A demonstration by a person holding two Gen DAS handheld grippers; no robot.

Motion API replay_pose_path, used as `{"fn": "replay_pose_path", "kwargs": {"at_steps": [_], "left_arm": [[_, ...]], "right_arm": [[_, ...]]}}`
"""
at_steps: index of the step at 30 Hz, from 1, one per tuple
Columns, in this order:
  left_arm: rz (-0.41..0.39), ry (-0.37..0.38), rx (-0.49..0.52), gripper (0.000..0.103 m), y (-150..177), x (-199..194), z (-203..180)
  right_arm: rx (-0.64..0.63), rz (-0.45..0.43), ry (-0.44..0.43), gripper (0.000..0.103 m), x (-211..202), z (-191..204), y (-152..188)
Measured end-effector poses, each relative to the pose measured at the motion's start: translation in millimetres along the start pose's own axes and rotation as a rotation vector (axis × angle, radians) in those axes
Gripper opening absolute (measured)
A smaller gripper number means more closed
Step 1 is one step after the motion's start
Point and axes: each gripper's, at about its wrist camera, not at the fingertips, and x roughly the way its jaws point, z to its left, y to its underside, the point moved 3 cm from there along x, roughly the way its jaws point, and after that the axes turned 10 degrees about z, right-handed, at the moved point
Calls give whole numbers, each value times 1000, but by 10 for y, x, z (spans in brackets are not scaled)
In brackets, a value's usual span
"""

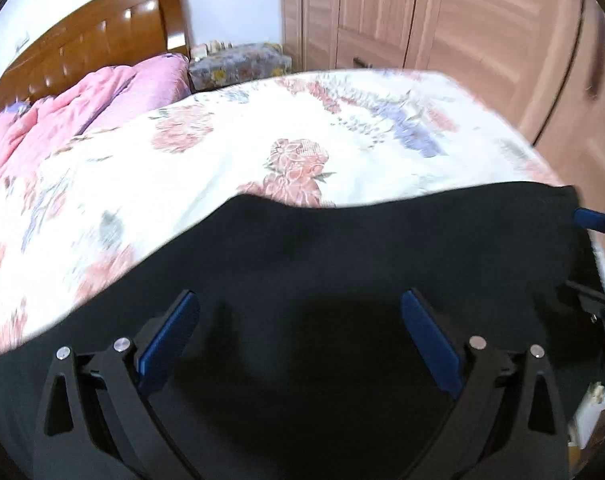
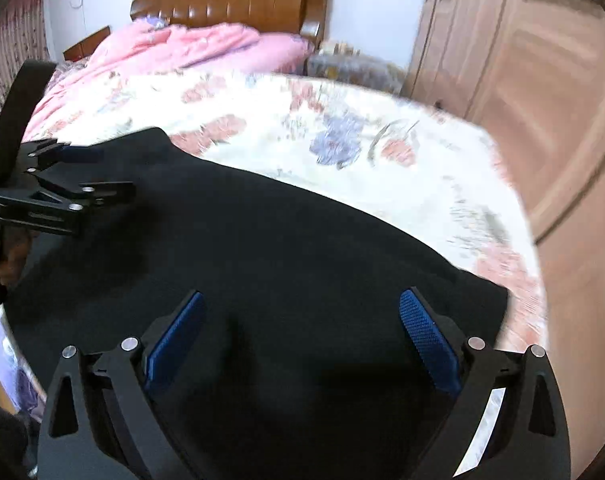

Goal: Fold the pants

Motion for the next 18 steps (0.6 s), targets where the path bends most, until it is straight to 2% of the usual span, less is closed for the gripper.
{"fn": "replay_pose_path", "kwargs": {"at_steps": [3, 6, 7, 9, 13, 18], "left_arm": [[20, -34, 12, 102, -122, 252, 3], [-15, -54, 40, 102, -130, 310, -21], [-16, -49, 35, 102, -125, 306, -21], [-27, -42, 29, 102, -94, 284, 18], [-56, -41, 29, 102, -35, 269, 15], [-72, -16, 41, 102, -33, 262, 34]], "right_arm": [[4, 57, 15, 95, 242, -84, -51], [40, 62, 11, 95, 259, -252, -17], [58, 66, 12, 95, 276, -317, 6], [99, 54, -50, 95, 275, -406, 69], [108, 58, -50, 95, 270, -402, 74], [133, 67, -91, 95, 325, -454, 43]]}}
